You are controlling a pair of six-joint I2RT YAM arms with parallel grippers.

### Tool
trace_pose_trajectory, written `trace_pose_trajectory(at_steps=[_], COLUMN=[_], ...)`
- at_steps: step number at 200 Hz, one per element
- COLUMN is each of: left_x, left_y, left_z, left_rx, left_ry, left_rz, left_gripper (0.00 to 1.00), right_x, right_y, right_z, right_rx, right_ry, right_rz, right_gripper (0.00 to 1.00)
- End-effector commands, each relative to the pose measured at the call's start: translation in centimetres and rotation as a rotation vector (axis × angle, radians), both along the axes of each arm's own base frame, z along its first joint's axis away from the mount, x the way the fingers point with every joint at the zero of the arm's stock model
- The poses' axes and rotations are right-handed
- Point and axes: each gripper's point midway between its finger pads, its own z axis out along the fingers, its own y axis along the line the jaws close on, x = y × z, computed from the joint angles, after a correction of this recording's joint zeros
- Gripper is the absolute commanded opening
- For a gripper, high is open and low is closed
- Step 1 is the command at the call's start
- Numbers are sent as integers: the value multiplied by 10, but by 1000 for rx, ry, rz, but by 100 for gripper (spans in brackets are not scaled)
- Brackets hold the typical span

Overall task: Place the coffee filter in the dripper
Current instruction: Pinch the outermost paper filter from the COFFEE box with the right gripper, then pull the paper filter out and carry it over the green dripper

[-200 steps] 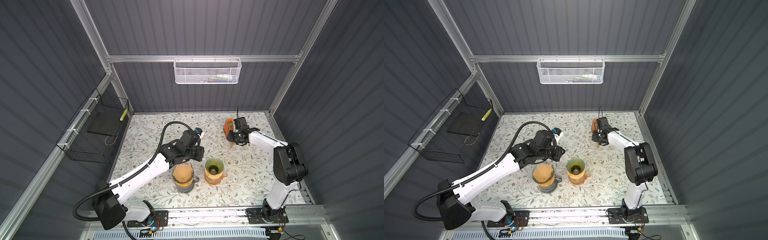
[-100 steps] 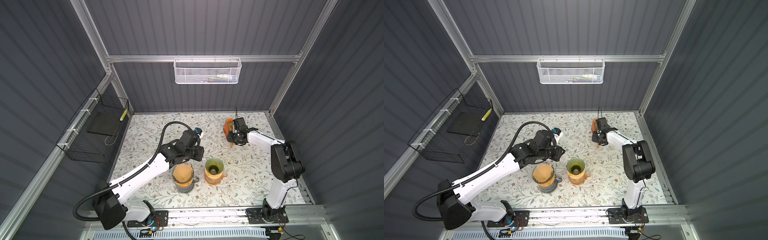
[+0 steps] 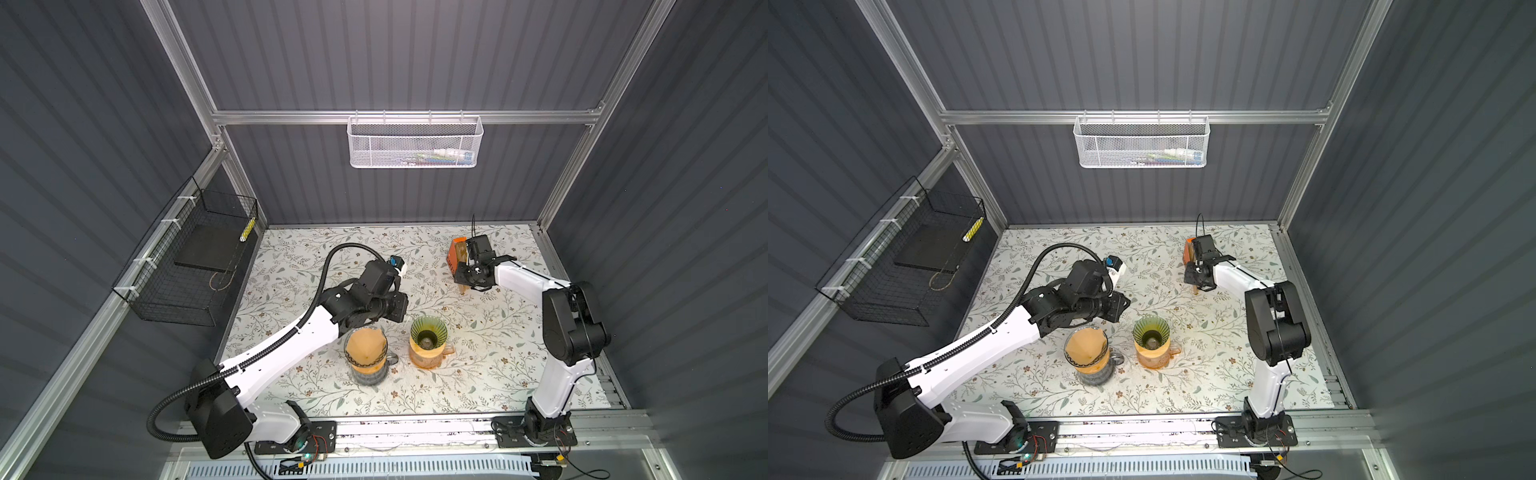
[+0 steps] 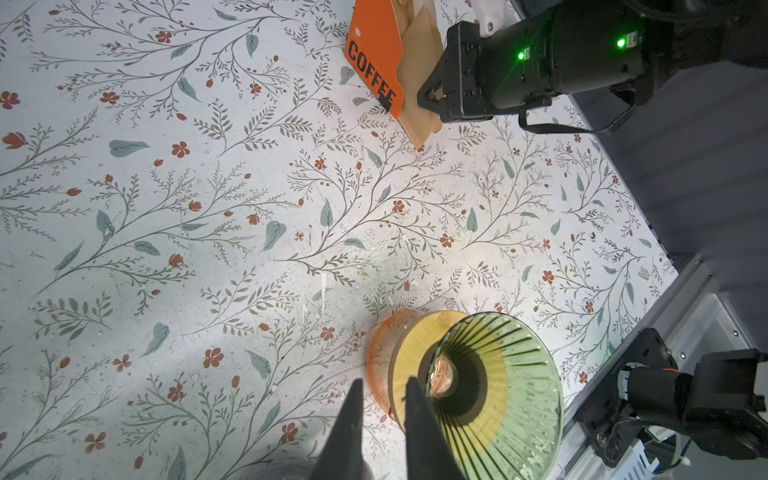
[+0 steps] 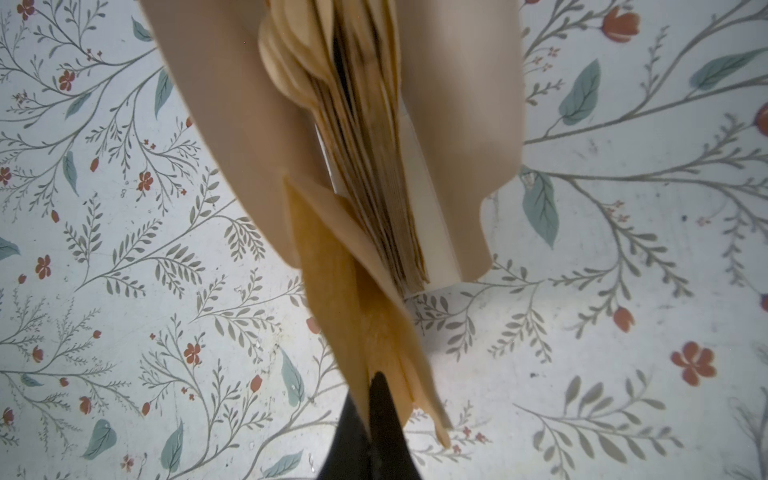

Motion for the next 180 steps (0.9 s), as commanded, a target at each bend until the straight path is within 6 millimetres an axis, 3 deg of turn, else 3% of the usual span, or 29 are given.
trace_pose_trajectory(at_steps=[1, 180], left_x=[0, 3], left_y=[-4, -10], left_z=[2, 4], left_rx=[-31, -51], left_ry=[4, 7], left_rz=[-13, -16], left_gripper=[20, 20], right_x=[-5, -60], right_y=[-8, -10], right_z=[9, 45], right_rx=[-14, 74], right_ry=[-12, -41], right_rz=[-18, -27], right_gripper=[0, 0])
